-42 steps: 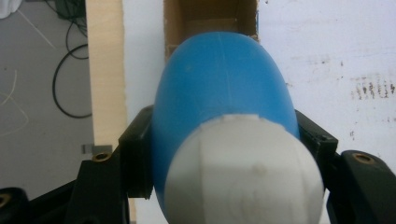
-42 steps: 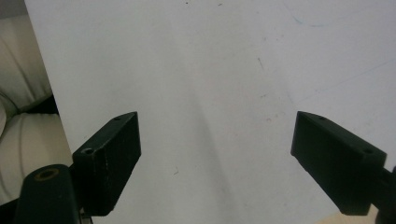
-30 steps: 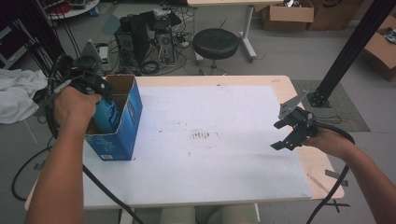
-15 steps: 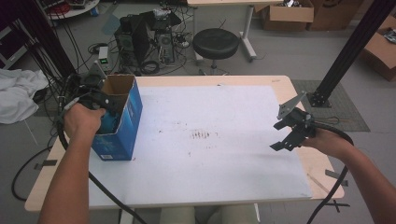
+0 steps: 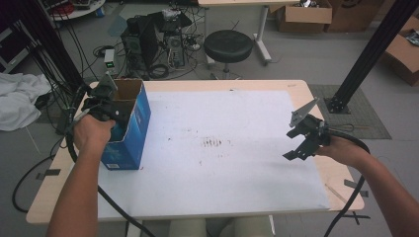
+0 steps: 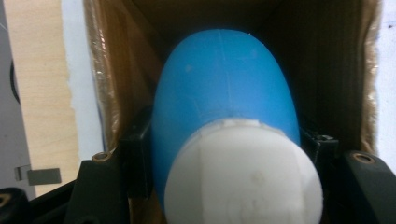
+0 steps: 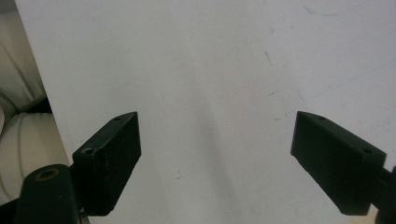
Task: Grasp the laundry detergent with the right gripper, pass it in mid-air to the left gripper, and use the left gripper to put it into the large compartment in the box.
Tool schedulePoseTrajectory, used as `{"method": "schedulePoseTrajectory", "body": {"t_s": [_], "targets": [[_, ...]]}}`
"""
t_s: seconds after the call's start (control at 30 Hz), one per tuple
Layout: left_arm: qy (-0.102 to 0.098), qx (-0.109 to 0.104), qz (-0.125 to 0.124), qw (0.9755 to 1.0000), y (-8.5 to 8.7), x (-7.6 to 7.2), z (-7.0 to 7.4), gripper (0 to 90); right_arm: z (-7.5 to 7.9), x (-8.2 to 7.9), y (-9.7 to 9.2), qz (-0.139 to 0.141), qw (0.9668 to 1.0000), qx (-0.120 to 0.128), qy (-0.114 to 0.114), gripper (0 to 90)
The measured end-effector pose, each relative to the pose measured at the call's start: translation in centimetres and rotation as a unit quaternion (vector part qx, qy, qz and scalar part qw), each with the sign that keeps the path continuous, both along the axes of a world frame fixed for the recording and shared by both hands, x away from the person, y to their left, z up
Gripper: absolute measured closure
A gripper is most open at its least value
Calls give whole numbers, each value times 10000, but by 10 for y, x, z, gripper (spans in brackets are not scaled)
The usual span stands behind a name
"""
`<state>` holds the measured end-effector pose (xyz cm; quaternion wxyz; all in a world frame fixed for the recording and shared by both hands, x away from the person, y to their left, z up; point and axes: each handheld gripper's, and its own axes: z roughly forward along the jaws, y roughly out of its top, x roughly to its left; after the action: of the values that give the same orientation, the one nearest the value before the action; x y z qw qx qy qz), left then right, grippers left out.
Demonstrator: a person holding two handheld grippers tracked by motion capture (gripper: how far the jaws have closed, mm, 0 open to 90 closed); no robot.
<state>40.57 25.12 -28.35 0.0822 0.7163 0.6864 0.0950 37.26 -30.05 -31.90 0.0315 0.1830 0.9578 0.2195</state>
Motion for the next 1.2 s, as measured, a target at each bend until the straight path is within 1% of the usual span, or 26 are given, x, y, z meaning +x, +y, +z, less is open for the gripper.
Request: {"method": "schedulePoseTrajectory", "body": {"t_s": [0.37,0.5,0.7,0.93,1.2], "targets": [[23,-44,-3,10000,2,0,-1,378,-1,2,1,-4,10000,-4,26,158],[9,-45,-6,10000,2,0,-1,376,-1,2,3,42,10000,-9,24,158],[-8,-56,-7,10000,3,-1,-1,375,-2,2,5,38,10000,-16,42,158],[-16,-135,-21,9999,6,-1,-3,365,-1,2,8,62,10000,-29,56,158],[-74,-302,-30,9995,8,-3,-2,353,0,1,11,94,9999,-29,66,158]]}}
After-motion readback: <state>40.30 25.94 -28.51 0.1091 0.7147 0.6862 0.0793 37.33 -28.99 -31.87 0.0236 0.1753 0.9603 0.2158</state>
